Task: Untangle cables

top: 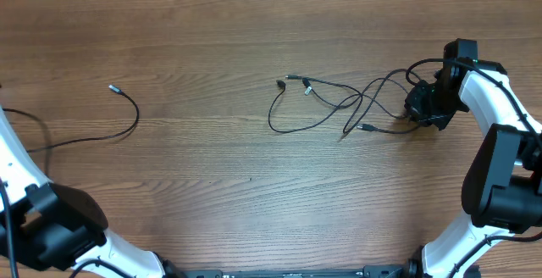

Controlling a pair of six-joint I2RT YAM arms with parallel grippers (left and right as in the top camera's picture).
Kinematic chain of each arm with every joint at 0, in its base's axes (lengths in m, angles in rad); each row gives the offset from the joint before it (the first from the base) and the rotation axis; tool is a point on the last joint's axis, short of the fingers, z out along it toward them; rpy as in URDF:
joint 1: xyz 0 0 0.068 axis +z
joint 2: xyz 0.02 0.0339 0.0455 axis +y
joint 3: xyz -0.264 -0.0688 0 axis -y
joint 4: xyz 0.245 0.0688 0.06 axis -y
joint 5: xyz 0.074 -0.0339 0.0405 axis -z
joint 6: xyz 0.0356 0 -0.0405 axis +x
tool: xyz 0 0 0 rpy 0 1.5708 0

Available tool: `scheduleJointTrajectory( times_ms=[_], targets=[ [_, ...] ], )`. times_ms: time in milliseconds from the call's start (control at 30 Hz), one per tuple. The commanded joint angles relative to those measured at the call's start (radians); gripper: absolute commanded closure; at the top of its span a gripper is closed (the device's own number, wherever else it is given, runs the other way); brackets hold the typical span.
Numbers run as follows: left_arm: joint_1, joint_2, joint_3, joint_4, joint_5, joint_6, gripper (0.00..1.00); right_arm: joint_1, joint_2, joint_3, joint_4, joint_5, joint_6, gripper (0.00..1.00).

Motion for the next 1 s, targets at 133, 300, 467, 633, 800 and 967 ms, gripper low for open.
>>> scheduleJointTrajectory(
  times_ms=[133, 300, 467, 633, 800, 967],
  targets=[
    [-0.009, 0.03, -0.005, 0.033, 0.014, 0.016, 0.0, 0.0, 0.003, 0.0, -0.006, -0.007, -0.005, 0.87],
    [-0.061, 0.003, 0.002, 0.036, 0.018, 0.035, 0.0, 0.0, 0.003, 0.0, 0.002, -0.055, -0.049, 0.85],
    [-0.172, -0.087, 0.002, 0.025, 0.282, 0.042, 0.0, 0.011, -0.003, 0.019, 0.022, -0.246, -0.11, 0.79],
    [-0.336, -0.17, 0.002, 0.029, 0.465, 0.104, 0.03, 0.062, -0.023, 0.061, 0.018, -0.317, -0.136, 0.71],
    [-0.608, -0.182, 0.0, 0.016, 0.557, 0.293, 0.12, 0.126, -0.061, 0.139, -0.006, -0.342, -0.135, 0.61],
    [-0.803, -0.135, -0.002, 0.009, 0.756, 0.433, 0.2, 0.134, -0.071, 0.265, -0.109, -0.358, -0.127, 0.44]
  ],
)
